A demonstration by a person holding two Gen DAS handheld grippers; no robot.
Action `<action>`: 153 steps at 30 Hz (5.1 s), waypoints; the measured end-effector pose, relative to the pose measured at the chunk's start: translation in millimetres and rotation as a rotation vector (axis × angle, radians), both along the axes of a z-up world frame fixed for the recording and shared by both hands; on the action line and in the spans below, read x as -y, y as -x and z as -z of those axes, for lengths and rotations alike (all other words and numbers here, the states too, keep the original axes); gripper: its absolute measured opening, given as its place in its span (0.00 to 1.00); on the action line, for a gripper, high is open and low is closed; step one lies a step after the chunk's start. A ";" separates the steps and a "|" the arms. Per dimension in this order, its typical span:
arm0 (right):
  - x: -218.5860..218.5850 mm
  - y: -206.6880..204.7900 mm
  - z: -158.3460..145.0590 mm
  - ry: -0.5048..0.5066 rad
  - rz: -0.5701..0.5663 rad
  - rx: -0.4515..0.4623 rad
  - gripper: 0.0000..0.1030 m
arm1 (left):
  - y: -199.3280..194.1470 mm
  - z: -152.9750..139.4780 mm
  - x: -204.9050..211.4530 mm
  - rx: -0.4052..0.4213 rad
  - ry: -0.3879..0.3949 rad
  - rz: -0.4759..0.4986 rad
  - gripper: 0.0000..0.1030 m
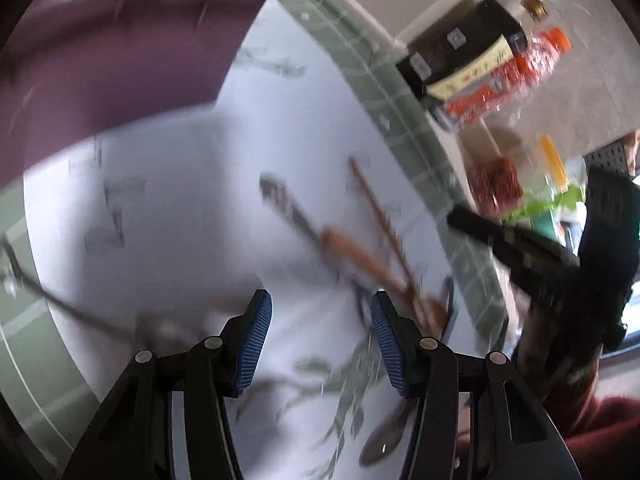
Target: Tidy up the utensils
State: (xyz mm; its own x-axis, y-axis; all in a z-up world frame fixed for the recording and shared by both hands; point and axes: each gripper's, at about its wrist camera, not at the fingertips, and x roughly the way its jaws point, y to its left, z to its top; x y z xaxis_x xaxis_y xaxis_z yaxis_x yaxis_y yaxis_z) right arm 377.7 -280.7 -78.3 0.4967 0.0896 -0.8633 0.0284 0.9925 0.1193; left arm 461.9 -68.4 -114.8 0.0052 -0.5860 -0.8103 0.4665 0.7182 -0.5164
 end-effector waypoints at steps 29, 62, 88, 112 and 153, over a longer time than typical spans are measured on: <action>50.3 26.8 40.3 -0.143 0.057 -0.122 0.88 | 60.7 1.5 -42.7 0.233 -0.394 0.464 0.53; 17.9 15.2 23.1 0.006 -0.030 -0.068 0.78 | 1.4 0.5 -23.0 0.268 -0.376 0.090 0.30; -3.9 -5.9 14.2 0.045 -0.013 -0.102 0.05 | 25.0 -10.6 -20.3 0.315 -0.324 -0.027 0.46; -24.8 9.0 -25.8 0.025 -0.029 0.071 0.05 | 79.2 -45.5 -63.6 0.412 -0.136 -0.414 0.32; -114.6 -144.4 -179.5 -0.103 -0.145 0.654 0.05 | -47.1 -215.8 -123.8 0.805 0.021 -0.692 0.32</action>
State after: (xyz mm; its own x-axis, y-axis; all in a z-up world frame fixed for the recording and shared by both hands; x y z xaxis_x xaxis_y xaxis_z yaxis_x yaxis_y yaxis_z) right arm 522.1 -166.1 101.2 0.8906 0.2607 -0.3727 -0.2145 0.9633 0.1612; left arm 509.0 55.4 101.0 0.8732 -0.2642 -0.4096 0.1696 0.9525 -0.2528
